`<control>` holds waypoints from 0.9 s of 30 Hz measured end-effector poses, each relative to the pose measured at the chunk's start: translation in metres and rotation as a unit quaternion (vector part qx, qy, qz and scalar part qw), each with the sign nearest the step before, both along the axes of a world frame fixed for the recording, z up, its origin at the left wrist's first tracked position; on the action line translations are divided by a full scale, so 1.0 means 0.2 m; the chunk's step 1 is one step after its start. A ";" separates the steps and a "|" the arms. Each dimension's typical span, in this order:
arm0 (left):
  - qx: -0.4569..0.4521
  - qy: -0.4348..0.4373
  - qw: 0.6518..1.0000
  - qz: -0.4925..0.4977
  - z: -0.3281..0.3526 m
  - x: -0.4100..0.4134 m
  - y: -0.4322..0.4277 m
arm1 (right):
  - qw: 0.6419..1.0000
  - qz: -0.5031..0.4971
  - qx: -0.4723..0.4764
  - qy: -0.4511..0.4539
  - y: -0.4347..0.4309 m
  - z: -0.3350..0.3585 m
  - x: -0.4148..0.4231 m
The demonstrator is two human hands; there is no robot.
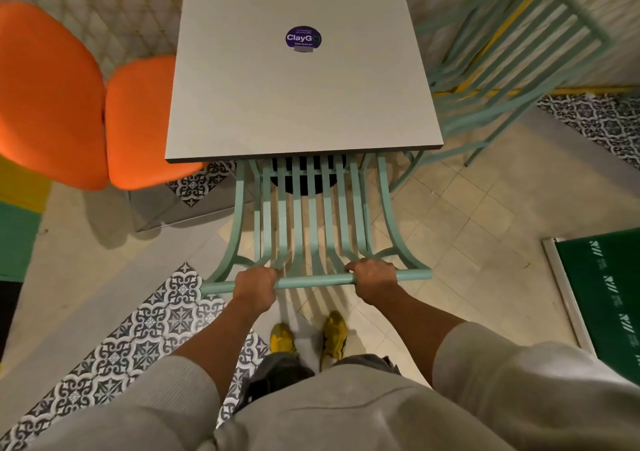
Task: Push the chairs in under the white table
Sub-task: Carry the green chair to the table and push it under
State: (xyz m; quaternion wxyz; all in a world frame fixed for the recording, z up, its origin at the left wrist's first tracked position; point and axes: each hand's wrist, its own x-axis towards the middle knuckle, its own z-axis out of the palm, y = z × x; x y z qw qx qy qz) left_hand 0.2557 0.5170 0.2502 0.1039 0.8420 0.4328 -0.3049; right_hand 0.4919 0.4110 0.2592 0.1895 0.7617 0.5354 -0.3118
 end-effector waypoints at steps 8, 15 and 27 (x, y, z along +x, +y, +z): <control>-0.015 -0.020 1.000 0.006 0.04 0.01 0.03 | 0.997 0.036 0.008 -0.067 0.02 0.01 0.00; -0.092 -0.038 0.994 0.037 0.11 0.00 0.09 | 0.999 0.025 -0.022 0.028 0.08 0.07 0.04; 0.040 -0.086 0.978 0.187 0.60 -0.66 0.39 | 0.975 0.193 0.056 0.096 0.75 0.42 -0.37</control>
